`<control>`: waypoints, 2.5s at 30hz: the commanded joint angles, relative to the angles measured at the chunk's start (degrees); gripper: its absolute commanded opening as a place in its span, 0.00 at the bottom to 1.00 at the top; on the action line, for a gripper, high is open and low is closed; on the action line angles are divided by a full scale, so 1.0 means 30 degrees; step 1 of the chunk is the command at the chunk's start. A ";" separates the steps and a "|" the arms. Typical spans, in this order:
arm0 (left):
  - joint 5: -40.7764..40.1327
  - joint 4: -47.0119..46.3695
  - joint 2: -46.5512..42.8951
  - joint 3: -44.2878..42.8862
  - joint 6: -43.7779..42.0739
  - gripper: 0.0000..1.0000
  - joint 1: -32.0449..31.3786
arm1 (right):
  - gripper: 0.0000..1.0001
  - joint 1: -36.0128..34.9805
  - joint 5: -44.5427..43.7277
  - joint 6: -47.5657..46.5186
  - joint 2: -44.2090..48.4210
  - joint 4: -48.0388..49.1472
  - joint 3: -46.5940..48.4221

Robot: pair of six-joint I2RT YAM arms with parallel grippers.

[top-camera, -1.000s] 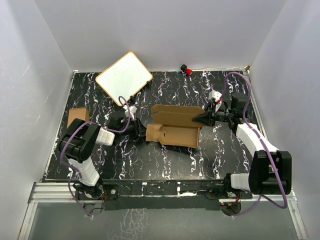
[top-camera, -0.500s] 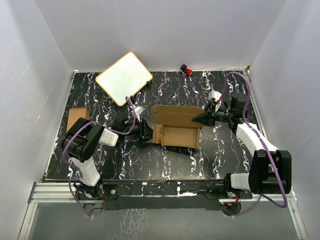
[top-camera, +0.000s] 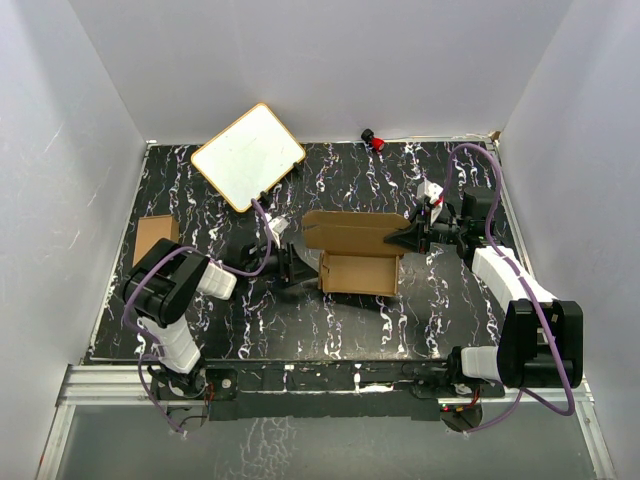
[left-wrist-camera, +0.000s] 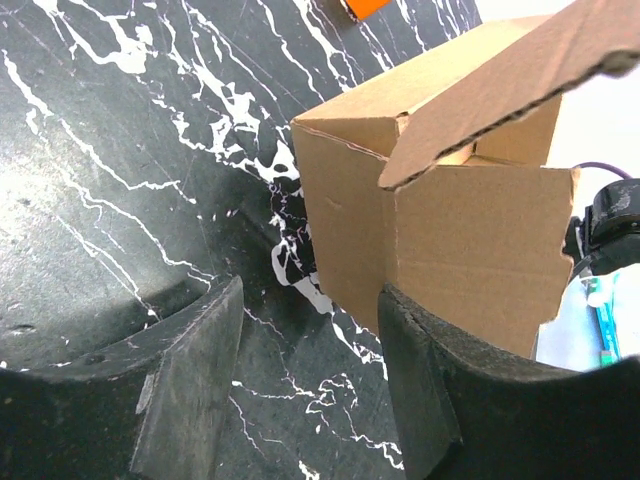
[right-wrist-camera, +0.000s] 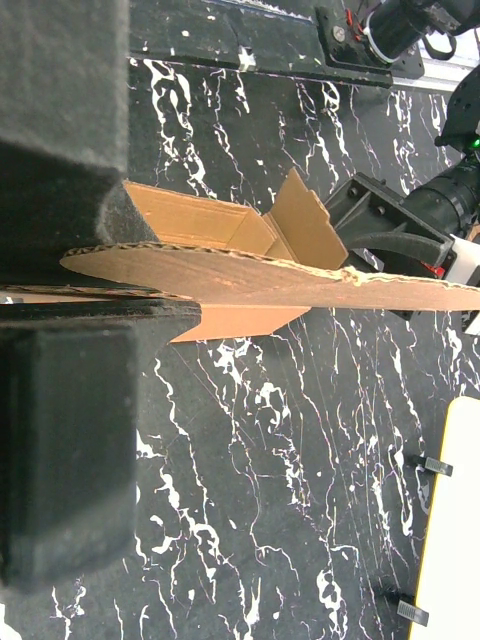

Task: Fold the paper box

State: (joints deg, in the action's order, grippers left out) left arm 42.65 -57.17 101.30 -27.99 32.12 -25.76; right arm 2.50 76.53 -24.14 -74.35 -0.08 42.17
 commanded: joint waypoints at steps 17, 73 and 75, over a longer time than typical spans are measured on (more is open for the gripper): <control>0.1359 -0.4809 0.0714 -0.0001 0.2129 0.56 -0.0787 | 0.08 -0.0073 0.1003 -0.0857 0.0084 0.0582 0.0095; -1.8549 1.5128 -0.1839 -0.6445 -0.1363 0.09 -0.7238 | 0.08 -0.0192 0.1063 -0.1211 0.0173 0.0378 0.0034; -1.9026 1.5604 -0.1824 -0.6593 -0.1536 0.00 -0.7345 | 0.08 -0.0190 0.1061 -0.1233 0.0170 0.0377 0.0034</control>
State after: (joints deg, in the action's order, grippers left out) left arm -8.71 -18.00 95.13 -46.46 31.09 -46.63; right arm 2.24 76.60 -25.63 -74.35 -1.85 42.00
